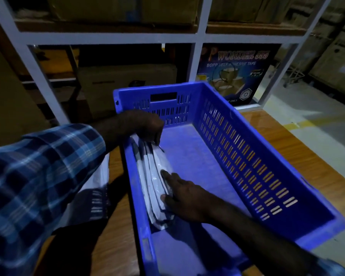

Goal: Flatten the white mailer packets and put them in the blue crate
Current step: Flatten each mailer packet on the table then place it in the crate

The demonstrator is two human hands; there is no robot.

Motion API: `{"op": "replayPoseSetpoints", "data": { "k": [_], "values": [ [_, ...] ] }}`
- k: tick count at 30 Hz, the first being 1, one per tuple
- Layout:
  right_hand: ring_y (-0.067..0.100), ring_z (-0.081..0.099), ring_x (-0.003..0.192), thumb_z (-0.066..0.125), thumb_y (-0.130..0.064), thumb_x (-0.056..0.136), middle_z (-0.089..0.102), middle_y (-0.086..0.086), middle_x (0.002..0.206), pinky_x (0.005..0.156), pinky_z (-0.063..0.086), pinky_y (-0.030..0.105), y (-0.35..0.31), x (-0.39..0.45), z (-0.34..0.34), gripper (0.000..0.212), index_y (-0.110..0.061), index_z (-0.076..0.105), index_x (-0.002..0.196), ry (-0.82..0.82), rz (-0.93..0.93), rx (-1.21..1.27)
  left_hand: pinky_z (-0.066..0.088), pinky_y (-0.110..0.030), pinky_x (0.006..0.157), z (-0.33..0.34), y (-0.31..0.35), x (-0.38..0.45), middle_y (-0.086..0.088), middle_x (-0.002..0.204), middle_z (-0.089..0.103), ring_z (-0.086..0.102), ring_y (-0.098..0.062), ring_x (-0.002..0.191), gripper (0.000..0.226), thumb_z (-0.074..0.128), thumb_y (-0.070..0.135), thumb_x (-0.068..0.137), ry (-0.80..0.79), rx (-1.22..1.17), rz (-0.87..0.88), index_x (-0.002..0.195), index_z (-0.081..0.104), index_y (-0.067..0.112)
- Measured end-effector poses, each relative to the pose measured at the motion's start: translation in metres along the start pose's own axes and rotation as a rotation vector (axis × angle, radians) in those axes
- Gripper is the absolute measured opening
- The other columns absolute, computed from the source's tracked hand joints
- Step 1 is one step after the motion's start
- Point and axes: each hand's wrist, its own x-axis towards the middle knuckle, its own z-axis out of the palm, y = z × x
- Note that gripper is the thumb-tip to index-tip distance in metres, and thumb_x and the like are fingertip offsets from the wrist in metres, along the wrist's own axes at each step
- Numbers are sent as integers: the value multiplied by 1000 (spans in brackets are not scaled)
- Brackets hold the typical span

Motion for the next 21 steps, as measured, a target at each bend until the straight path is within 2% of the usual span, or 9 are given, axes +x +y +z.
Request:
{"op": "replayPoseSetpoints", "data": {
  "k": [3, 6, 7, 9, 11, 13, 16, 18, 21],
  "values": [
    [39, 27, 144, 36, -41, 105, 3, 16, 164, 115, 25, 43, -2, -1, -1, 69, -28, -6, 157, -35, 2, 30, 30, -13, 71, 6, 2, -4, -8, 124, 67, 63, -22, 107, 36, 61, 6, 90, -50, -58, -93, 125, 65, 9],
    [39, 25, 145, 35, -43, 105, 1, 16, 165, 116, 24, 43, -4, -1, -5, 70, -27, -9, 157, -47, 16, 54, 48, -21, 73, 14, 2, -12, 2, 108, 73, 68, -14, 93, 54, 79, 41, 76, 40, -96, -101, 122, 69, 15],
    [39, 26, 145, 35, -43, 105, 2, 17, 164, 116, 25, 43, -5, -1, -6, 70, -25, -8, 157, -45, 31, 59, 49, -24, 78, 14, 6, -15, 1, 111, 72, 67, -18, 98, 48, 75, 38, 81, 49, -53, -103, 123, 68, 17],
    [39, 33, 140, 35, -41, 105, 14, 19, 162, 113, 29, 43, -6, -4, -13, 69, -20, -5, 158, -6, 54, 87, 37, -22, 87, 9, 15, -21, -6, 126, 65, 59, -24, 114, 38, 60, 19, 93, 90, -39, -146, 131, 62, 18],
    [38, 40, 135, 36, -36, 106, 32, 20, 155, 107, 34, 41, -6, -9, -25, 66, -17, 1, 158, 62, 66, 134, 30, -20, 88, -6, 29, -32, -8, 134, 59, 54, -24, 121, 41, 54, 16, 97, 198, -189, -193, 138, 55, 18],
    [36, 42, 134, 38, -33, 105, 40, 21, 151, 103, 35, 37, -7, -15, -45, 61, -16, 11, 156, 134, 82, 172, 34, -23, 92, -10, 37, -48, -7, 134, 60, 55, -24, 120, 42, 53, 15, 95, 318, -249, -210, 137, 56, 20],
    [35, 42, 134, 44, -31, 101, 44, 19, 149, 103, 37, 37, -14, -21, -78, 53, -14, 30, 150, 287, 74, 204, 41, -28, 93, -15, 53, -80, -8, 124, 67, 61, -26, 113, 40, 58, 13, 89, 530, -328, -275, 128, 65, 21],
    [36, 51, 125, 49, -32, 97, 55, 19, 138, 99, 43, 37, -24, -25, -96, 45, -16, 46, 139, 427, 33, 232, 42, -30, 91, -21, 68, -106, -11, 113, 71, 64, -28, 105, 38, 61, 11, 87, 694, -396, -319, 123, 68, 20],
    [34, 58, 117, 56, -36, 92, 64, 13, 126, 98, 48, 40, -44, -31, -117, 37, -19, 59, 125, 602, -68, 259, 36, -24, 73, -17, 89, -148, -23, 93, 72, 58, -20, 83, 34, 63, 2, 84, 960, -461, -395, 116, 72, 10]
  ]
}}
